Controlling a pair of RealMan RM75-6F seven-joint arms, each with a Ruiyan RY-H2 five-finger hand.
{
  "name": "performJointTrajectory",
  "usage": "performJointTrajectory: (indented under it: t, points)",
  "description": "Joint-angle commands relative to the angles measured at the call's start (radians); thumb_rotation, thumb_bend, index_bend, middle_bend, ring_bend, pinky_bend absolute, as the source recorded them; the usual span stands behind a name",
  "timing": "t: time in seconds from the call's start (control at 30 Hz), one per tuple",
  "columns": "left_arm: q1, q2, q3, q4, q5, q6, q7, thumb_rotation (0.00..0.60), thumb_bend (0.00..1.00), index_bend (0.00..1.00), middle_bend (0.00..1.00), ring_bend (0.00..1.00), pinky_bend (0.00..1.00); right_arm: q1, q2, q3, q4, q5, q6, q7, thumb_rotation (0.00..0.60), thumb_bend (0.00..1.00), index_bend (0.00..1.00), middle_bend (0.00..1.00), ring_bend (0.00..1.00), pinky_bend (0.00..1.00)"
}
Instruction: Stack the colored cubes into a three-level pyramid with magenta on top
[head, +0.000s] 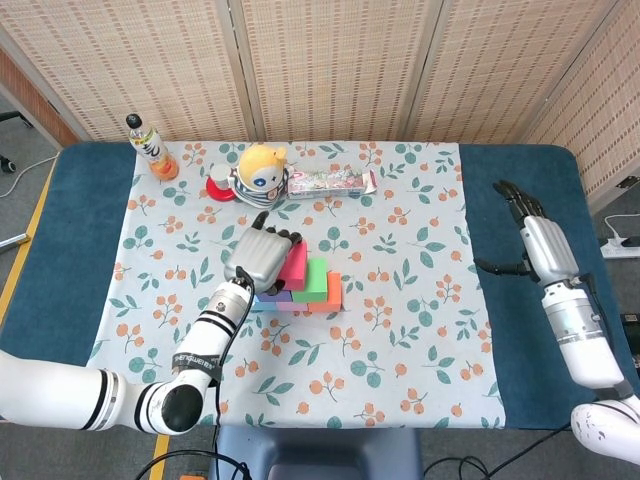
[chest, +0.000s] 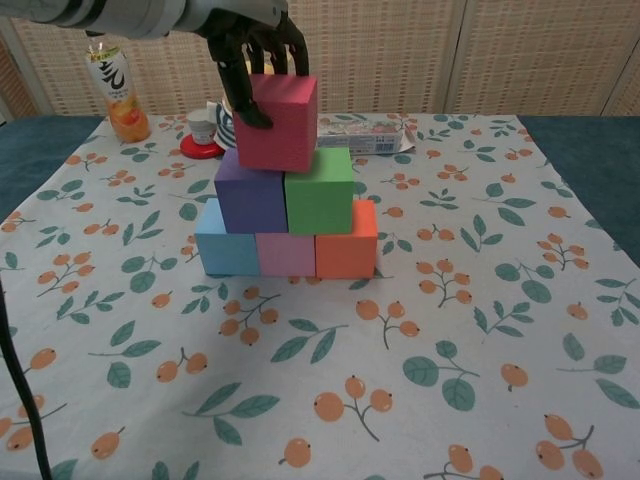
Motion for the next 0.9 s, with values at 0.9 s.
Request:
performJointTrajectory:
  t: [0.9]
  points:
    - [0.009,-0.052,-0.05,0.017,-0.042,0.045,0.046,0.6,0.33,0.26,0.45,0.35,0.09,0.002,-0.003,-0.002,0.003,0.001,-0.006,-0.002,0.6,0.0,0.0,0.0,0.0,0.0]
